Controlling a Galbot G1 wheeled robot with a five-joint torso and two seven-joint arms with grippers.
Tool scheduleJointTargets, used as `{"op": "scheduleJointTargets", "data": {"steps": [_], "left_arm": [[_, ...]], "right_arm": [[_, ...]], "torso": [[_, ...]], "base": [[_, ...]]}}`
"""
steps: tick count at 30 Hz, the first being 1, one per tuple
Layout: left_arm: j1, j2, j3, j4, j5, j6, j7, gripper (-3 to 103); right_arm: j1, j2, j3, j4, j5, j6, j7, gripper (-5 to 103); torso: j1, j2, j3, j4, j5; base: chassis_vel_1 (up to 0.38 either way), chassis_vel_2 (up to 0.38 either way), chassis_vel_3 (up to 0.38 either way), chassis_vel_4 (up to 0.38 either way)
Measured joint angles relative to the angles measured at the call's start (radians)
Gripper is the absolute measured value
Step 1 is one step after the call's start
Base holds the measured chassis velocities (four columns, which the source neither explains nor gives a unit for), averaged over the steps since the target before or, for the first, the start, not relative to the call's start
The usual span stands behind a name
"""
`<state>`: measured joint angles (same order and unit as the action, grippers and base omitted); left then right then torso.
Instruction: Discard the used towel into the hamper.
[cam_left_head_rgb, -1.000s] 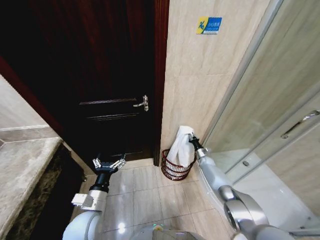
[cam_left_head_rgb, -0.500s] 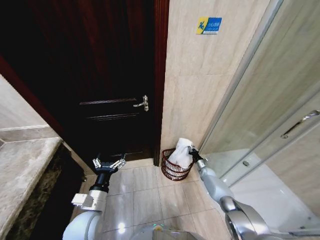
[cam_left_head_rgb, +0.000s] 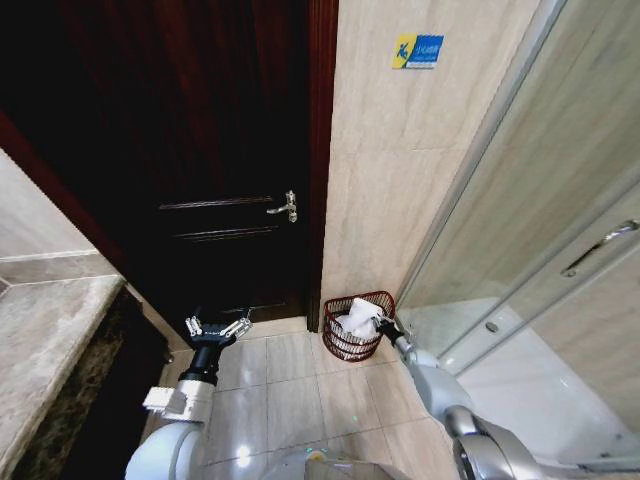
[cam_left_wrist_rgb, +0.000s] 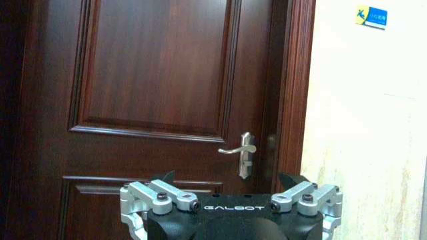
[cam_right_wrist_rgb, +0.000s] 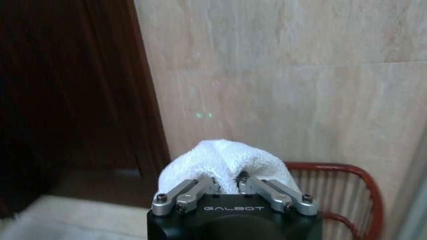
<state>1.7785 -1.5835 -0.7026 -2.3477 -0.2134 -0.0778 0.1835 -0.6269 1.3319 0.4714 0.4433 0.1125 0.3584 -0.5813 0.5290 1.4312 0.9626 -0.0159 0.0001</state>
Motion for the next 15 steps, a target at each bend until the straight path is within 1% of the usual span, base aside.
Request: {"op": "scheduleJointTargets", "data": {"steps": [2,3,4,5,6,8,9,10,11,12,13,14,15], "left_arm": [[0.0,0.0,0.0,0.0,0.0,0.0,0.0,100],[0.0,0.0,0.0,0.0,0.0,0.0,0.0,100],[0.0,0.0,0.0,0.0,0.0,0.0,0.0,100],[0.0,0.0,0.0,0.0,0.0,0.0,0.0,100],[0.0,0.0,0.0,0.0,0.0,0.0,0.0,100],[0.0,0.0,0.0,0.0,0.0,0.0,0.0,100],[0.0,0.0,0.0,0.0,0.0,0.0,0.0,100],[0.0,0.0,0.0,0.0,0.0,0.0,0.0,100],[0.0,0.0,0.0,0.0,0.0,0.0,0.0,100],[0.0,0.0,0.0,0.0,0.0,0.0,0.0,100],[0.0,0.0,0.0,0.0,0.0,0.0,0.0,100],[0.0,0.0,0.0,0.0,0.0,0.0,0.0,100],[0.0,0.0,0.0,0.0,0.0,0.0,0.0,100]], "right_arm": [[0.017,-0.018,-0.012,0.002,-0.007,-0.022,0.053,22],[0.017,-0.018,-0.012,0.002,-0.007,-0.022,0.053,22],[0.027,-0.026,-0.023,0.009,-0.008,-0.03,0.078,27],[0.053,-0.033,-0.041,0.017,0.018,-0.029,0.109,33],[0.053,-0.033,-0.041,0.017,0.018,-0.029,0.109,33],[0.096,-0.032,-0.084,0.026,0.128,0.002,0.141,44],[0.116,-0.032,-0.108,0.036,0.177,0.002,0.155,49],[0.116,-0.032,-0.108,0.036,0.177,0.002,0.155,49],[0.128,-0.033,-0.12,0.039,0.186,-0.013,0.157,54],[0.13,-0.04,-0.127,0.038,0.162,-0.043,0.146,54],[0.126,-0.045,-0.129,0.035,0.137,-0.061,0.131,60],[0.126,-0.045,-0.129,0.035,0.137,-0.061,0.131,60],[0.11,-0.055,-0.125,0.028,0.09,-0.087,0.101,65]], "torso": [[0.0,0.0,0.0,-0.0001,-0.0001],[0.0,0.0,0.0,-0.0001,-0.0001],[0.0,0.0,0.0,-0.0001,0.0001],[0.0,0.0,0.0,-0.0005,-0.0001],[0.0,0.0,0.0,-0.0005,-0.0001],[0.0,0.0,0.0,-0.0001,-0.0002],[0.0,0.0,0.0,0.0008,0.0],[0.0,0.0,0.0,0.0008,0.0],[0.0,0.0,0.0,0.0015,-0.0009],[0.0,0.0,0.0,0.0015,-0.0006],[0.0,0.0,0.0,0.001,-0.0001],[0.0,0.0,0.0,0.001,-0.0001],[0.0,0.0,0.0,0.0001,0.0001]], "base": [[0.0,0.0,0.0,0.0],[0.0,0.0,0.0,0.0],[0.0,0.0,0.0,0.0],[0.0,0.0,0.0,0.0],[0.0,0.0,0.0,0.0],[0.0,0.0,0.0,0.0],[0.0,0.0,0.0,0.0],[0.0,0.0,0.0,0.0],[0.0,0.0,0.0,0.0],[0.0,0.0,0.0,0.0],[0.0,0.0,0.0,0.0],[0.0,0.0,0.0,0.0],[0.0,0.0,0.0,0.0]]}}
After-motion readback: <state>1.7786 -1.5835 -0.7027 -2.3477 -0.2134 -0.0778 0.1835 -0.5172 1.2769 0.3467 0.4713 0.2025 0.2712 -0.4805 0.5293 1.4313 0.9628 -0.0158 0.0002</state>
